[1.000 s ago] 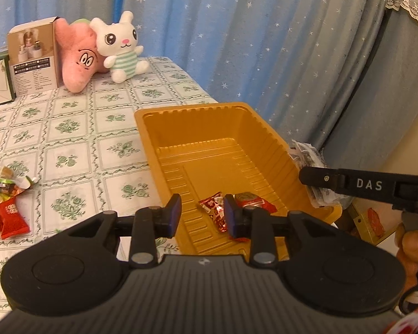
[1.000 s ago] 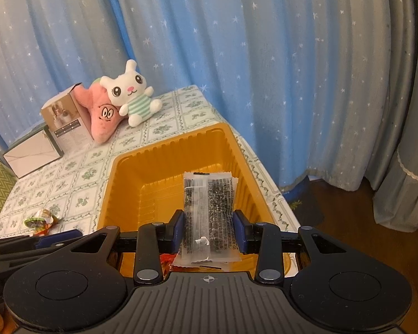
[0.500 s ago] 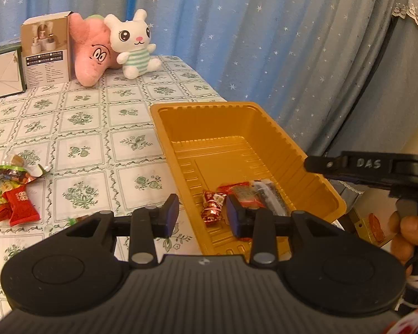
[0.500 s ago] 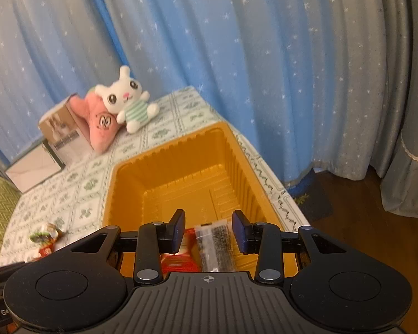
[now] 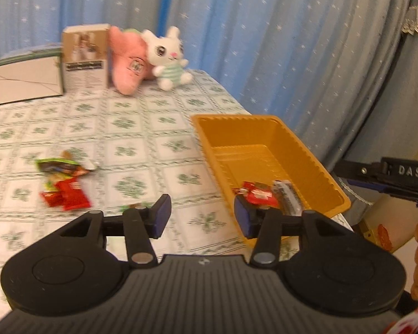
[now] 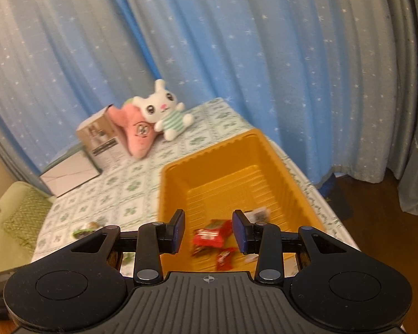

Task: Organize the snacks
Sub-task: 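Carry the packet and candy over the orange tray and open both tools, then grasp the green-wrapped candy with the right tool while the left returns to the snacks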

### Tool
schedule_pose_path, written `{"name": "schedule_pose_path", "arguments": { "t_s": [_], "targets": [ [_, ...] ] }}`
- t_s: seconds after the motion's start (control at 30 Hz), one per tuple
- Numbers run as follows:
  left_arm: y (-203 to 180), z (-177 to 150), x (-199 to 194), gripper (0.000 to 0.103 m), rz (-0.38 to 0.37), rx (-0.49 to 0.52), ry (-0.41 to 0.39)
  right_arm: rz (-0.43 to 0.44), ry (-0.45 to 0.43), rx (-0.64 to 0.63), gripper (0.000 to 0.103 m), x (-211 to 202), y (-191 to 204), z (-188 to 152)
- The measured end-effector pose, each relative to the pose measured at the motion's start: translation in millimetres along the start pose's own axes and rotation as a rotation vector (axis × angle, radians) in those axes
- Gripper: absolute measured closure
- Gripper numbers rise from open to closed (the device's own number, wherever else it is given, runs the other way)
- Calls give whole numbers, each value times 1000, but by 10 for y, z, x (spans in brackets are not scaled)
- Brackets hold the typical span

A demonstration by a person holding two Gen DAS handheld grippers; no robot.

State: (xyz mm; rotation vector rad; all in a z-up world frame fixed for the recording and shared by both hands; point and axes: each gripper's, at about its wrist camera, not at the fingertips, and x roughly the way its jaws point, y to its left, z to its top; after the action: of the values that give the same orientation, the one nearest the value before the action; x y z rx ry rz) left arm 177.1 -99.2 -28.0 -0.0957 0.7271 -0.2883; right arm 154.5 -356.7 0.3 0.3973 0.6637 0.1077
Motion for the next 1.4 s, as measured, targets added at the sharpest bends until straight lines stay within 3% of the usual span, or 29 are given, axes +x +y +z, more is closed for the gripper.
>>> {"name": "schedule_pose_path", "arguments": {
  "t_s": [0.1,0.17,0.2,0.8,1.13,1.4],
  "targets": [
    [135,-7,-164,54,25,-15,-13,19,6,0,61,-28,129,-56],
    [223,-13,-259,51,44,-19,-24,29,8,-4,47,-52,208,-97],
    [260,-18,-296,50,51,-21,-29,37,8,-10,45,-59,249,-115],
    [1186,-226,-609,40,179,-44,-15,116,96,-169,41,230,1040,-590],
    [1700,-306,-284,36,212,-92,37,165,171,-276,41,932,1336,-980],
    [1907,-215,85,34,197,-81,45,189,206,-216,42,1577,1360,-1115]
  ]
}}
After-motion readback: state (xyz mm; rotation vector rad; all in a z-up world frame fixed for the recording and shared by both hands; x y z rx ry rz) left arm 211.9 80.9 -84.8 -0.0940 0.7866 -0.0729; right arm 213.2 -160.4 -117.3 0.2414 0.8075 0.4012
